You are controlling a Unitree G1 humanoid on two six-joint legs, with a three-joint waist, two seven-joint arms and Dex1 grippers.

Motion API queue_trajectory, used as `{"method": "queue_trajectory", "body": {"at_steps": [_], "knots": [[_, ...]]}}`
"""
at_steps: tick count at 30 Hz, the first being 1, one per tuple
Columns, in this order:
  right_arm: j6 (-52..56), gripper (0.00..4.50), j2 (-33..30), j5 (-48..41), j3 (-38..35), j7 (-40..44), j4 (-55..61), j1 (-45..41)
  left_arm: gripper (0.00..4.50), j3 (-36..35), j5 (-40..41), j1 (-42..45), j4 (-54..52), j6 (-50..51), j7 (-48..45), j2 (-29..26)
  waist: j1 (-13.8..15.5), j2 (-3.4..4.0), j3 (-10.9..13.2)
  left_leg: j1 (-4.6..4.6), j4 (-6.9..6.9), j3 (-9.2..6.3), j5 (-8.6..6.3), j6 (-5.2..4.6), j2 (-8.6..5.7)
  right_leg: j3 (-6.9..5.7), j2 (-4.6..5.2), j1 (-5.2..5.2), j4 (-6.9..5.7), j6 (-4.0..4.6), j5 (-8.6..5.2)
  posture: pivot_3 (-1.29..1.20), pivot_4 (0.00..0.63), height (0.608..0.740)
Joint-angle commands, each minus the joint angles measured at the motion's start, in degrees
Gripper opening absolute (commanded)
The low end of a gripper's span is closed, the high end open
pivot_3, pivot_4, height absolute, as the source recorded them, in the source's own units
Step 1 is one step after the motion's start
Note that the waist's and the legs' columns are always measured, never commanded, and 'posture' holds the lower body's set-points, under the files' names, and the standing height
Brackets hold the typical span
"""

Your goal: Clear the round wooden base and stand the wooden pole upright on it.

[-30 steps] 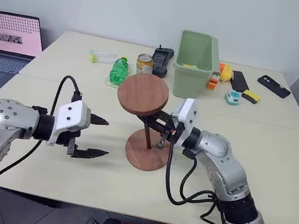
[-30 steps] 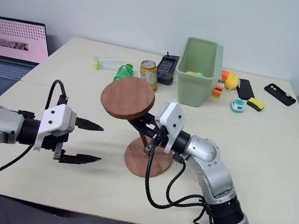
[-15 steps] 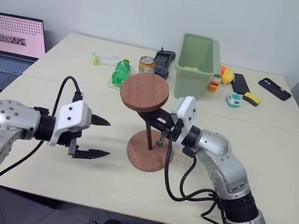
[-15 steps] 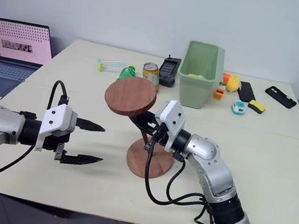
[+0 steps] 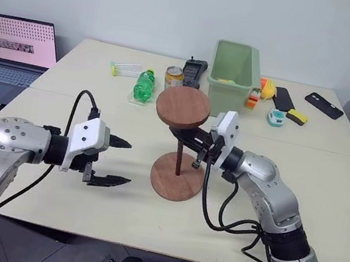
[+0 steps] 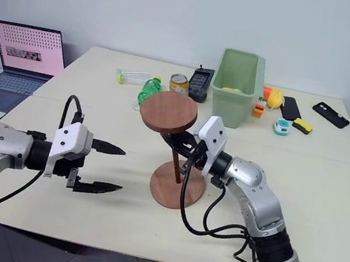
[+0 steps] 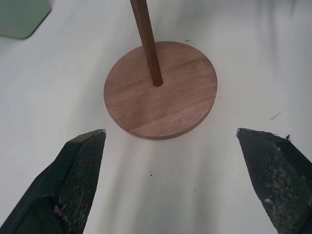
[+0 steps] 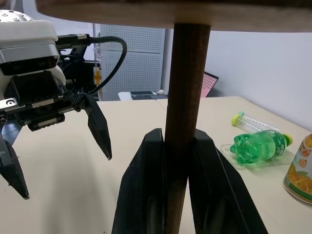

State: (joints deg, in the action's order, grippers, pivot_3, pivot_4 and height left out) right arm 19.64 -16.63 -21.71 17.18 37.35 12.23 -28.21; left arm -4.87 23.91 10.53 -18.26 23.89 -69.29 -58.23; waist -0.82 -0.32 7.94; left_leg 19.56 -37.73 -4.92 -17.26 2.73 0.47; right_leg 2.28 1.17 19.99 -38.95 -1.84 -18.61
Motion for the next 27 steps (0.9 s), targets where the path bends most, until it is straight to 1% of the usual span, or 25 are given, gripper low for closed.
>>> {"method": "queue_trajectory", "body": {"at_steps": [1, 8, 13, 20, 22, 23, 24, 25, 26, 27], "knots": [[9.05, 0.22, -5.72, 7.58, 3.97, -2.05, -7.94, 6.27, 4.50, -0.78, 0.60, 1.07, -0.80, -0.11, 0.23, -0.01, 0.00, 0.02, -0.01, 0.00, 0.01, 0.01, 0.00, 0.00, 0.00, 0.01, 0.01, 0.00, 0.01, 0.00, 0.00, 0.00, 0.150, 0.740], [8.71, 0.22, -5.72, 6.82, 4.41, -2.34, -7.34, 6.19, 4.50, -0.35, 0.55, 1.50, -0.48, -0.27, 0.20, 0.27, 0.00, 0.01, -0.03, -0.05, 0.18, 0.04, 0.00, 0.00, 0.01, 0.05, 0.10, 0.00, 0.09, -0.01, -0.02, 0.00, 0.150, 0.740], [7.38, 0.22, -5.42, 6.07, 4.28, -1.50, -4.91, 5.14, 4.50, -0.04, 0.31, 1.83, -0.14, -0.55, 0.22, 0.60, 0.00, 0.01, -0.02, -0.18, 0.67, 0.14, 0.01, 0.01, 0.01, 0.11, 0.11, 0.00, 0.36, -0.01, -0.02, 0.00, 0.150, 0.740], [5.83, 0.22, -5.50, 5.30, 5.31, -0.17, -1.09, 5.14, 4.50, 0.42, -0.04, 2.28, -0.41, -1.17, 0.17, 0.93, -0.11, 0.03, 0.18, -0.09, 0.81, 0.15, 0.00, 0.01, 0.02, 0.11, 0.14, 0.13, 0.46, 0.02, -0.02, 0.00, 0.150, 0.740], [5.03, 0.92, -5.80, 5.45, 5.70, 0.51, -0.35, 5.25, 4.50, 0.38, 0.34, 2.61, -0.81, -0.92, 0.32, 1.15, -0.17, 0.11, 0.22, 0.02, 0.83, 0.15, 0.00, 0.01, 0.03, 0.10, 0.16, 0.23, 0.47, 0.02, -0.02, 0.00, 0.150, 0.740], [4.70, 1.01, -5.94, 5.60, 5.88, 0.80, -0.09, 5.30, 4.50, 0.39, 0.40, 2.73, -0.89, -0.91, 0.35, 1.21, -0.16, 0.07, 0.25, 0.07, 0.84, 0.14, 0.00, 0.01, 0.03, 0.09, 0.16, 0.27, 0.47, 0.02, -0.02, 0.00, 0.150, 0.740], [4.59, 1.21, -5.95, 5.77, 5.95, 0.85, 0.24, 5.42, 4.50, 0.38, 0.47, 2.80, -0.98, -0.87, 0.32, 1.24, -0.11, -0.12, 0.40, 0.10, 0.84, 0.13, 0.00, 0.01, 0.03, 0.06, 0.16, 0.30, 0.48, 0.02, -0.02, 0.00, 0.150, 0.740], [4.80, 1.47, -5.69, 5.55, 5.65, 0.66, 0.50, 5.49, 4.50, 0.37, 0.46, 2.80, -1.01, -0.94, 0.29, 1.28, -0.10, -0.52, 0.73, 0.28, 0.86, 0.05, 0.00, 0.01, 0.04, -0.03, 0.15, 0.45, 0.51, 0.03, -0.01, 0.00, 0.150, 0.740], [5.02, 1.64, -5.37, 5.54, 5.34, 0.60, 0.61, 5.57, 4.50, 0.36, 0.46, 2.78, -1.02, -0.97, 0.27, 1.31, -0.18, -0.52, 1.23, 0.41, 0.84, 0.04, 0.00, 0.02, 0.09, -0.04, 0.12, 0.53, 0.48, 0.04, -0.01, 0.00, 0.150, 0.740], [4.78, 1.90, -5.38, 5.79, 5.34, 1.04, 0.64, 5.52, 4.50, 0.33, 0.51, 2.78, -1.06, -0.99, 0.26, 1.36, -0.65, -0.56, 1.51, 0.86, 0.76, 0.11, 0.02, 0.04, 0.08, 0.04, 0.11, 0.75, 0.29, 0.07, 0.02, 0.00, 0.150, 0.740]]}}
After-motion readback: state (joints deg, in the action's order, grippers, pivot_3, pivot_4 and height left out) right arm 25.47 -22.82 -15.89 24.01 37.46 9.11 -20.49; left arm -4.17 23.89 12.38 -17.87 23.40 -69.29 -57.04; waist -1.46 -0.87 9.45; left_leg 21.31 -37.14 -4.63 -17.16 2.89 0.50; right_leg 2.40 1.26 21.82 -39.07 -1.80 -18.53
